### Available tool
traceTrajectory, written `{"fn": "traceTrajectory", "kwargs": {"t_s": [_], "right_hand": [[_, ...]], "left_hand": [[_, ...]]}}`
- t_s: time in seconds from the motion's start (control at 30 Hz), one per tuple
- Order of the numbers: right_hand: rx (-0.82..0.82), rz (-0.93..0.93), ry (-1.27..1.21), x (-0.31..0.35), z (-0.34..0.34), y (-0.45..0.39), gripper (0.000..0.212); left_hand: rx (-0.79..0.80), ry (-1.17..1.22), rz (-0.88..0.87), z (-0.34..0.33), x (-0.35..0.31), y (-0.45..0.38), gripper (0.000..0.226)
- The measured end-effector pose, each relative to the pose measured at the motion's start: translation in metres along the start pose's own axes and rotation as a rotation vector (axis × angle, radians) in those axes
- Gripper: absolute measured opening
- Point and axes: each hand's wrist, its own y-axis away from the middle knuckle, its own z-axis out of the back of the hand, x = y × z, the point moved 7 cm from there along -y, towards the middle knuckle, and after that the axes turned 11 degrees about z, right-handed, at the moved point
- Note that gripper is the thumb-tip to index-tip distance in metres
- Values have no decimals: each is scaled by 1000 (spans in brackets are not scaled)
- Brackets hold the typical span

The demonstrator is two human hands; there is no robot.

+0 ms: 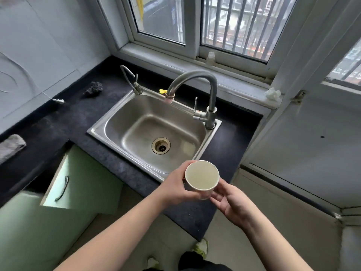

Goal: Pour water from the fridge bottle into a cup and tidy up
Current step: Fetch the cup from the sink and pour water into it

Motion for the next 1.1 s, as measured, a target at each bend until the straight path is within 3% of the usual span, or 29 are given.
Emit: {"fn": "traceTrajectory", "kwargs": {"t_s": [0.37, 0.9, 1.1], "right_hand": [[305, -65, 308, -46, -113, 25, 31], [471, -281, 451, -253, -268, 162, 40], [623, -316, 535, -304, -335, 209, 48]], "left_hand": [[-266, 143, 61, 87, 56, 107, 77], [-548, 325, 91, 164, 214, 379, 72], [-716, 370, 111, 190, 259, 471, 76]]}}
